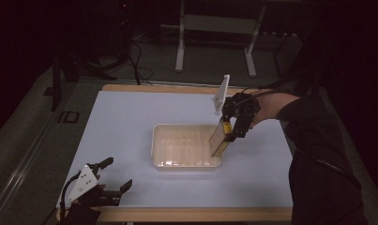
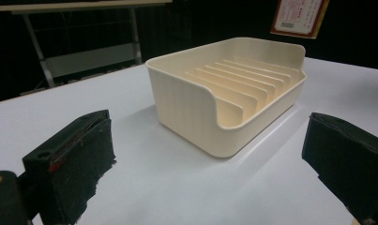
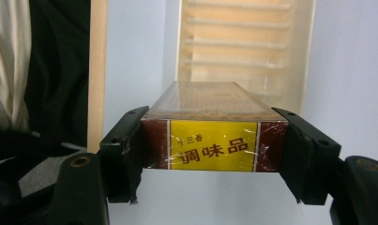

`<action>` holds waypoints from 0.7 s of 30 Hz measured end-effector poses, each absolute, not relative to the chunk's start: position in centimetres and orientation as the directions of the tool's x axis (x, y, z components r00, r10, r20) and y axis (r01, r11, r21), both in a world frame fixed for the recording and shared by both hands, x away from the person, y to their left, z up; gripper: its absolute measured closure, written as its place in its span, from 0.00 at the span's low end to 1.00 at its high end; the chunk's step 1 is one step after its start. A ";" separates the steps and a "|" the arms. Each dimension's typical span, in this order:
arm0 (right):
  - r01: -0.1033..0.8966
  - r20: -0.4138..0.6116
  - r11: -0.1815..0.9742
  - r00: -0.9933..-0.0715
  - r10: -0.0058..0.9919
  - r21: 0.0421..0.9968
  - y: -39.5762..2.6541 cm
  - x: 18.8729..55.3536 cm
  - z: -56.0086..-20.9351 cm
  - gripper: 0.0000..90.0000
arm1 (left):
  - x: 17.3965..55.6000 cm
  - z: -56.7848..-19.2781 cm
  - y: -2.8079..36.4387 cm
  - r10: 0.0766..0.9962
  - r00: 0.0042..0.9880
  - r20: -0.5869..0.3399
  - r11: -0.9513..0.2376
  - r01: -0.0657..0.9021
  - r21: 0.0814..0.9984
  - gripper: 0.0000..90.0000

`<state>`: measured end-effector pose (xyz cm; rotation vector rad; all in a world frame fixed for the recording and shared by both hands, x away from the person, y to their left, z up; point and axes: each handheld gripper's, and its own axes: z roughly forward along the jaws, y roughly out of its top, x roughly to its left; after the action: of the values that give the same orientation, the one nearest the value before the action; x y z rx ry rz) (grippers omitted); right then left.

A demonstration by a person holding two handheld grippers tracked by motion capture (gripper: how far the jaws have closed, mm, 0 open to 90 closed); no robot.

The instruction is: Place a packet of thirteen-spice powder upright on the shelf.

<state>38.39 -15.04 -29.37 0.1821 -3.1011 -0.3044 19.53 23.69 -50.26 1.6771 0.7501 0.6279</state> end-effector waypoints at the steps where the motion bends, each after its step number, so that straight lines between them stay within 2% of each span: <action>1: -0.116 0.010 0.972 -0.993 -0.121 0.202 -14.8 38.4 -29.4 0.35 | 19.5 -50.3 23.7 0.756 0.654 0.021 -0.159 0.153 0.975 0.03; 21: -0.157 -0.008 0.950 -0.987 -0.161 0.270 -9.5 39.4 -30.5 0.35 | 19.3 -50.7 23.7 0.742 0.670 0.030 -0.182 0.159 0.970 0.03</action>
<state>39.35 -9.46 -30.47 0.2511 -3.0880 -0.4251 19.33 23.73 -50.71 1.7057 0.7341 0.6158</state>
